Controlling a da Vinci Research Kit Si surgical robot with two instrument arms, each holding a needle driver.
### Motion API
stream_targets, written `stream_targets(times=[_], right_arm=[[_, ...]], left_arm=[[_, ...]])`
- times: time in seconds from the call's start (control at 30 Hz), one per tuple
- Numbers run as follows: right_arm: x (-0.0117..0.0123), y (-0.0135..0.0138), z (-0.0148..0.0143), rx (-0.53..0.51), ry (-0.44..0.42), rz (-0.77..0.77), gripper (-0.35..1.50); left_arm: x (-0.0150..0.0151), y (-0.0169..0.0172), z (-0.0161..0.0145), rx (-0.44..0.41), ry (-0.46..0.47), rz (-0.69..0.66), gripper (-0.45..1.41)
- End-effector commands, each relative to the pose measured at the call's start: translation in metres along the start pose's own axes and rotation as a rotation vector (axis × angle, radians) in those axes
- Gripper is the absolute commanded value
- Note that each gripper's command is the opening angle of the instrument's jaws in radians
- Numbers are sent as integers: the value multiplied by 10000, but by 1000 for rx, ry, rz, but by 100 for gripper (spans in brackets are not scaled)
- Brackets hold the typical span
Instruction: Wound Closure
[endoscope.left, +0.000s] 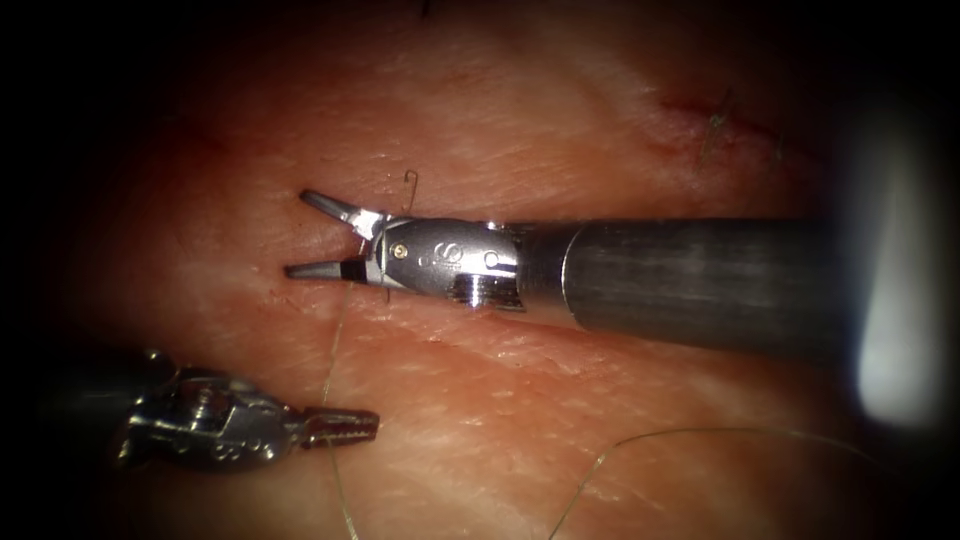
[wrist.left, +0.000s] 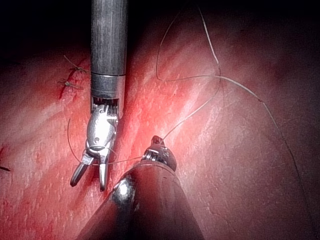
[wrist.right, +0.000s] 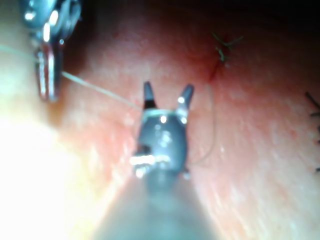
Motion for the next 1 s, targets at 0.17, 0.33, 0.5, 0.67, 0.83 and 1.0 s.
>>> stream_targets(times=[0.17,0.33,0.5,0.67,0.83,1.0], right_arm=[[-8,-4,8,18,-27,-8,74],[-13,-9,8,34,-42,-16,74],[-13,-14,7,45,-39,-19,73],[-11,-17,4,54,-35,-19,73],[-9,-21,3,67,-27,-20,69],[-7,-25,0,77,-22,-20,68]], left_arm=[[15,-1,-5,-1,8,6,-45],[26,-10,-20,9,13,7,-45],[22,-32,-33,23,5,1,-45],[0,-57,-31,35,-7,-9,-45],[-23,-81,-22,37,-10,-13,-45],[-42,-102,-21,43,-23,-14,-45]])
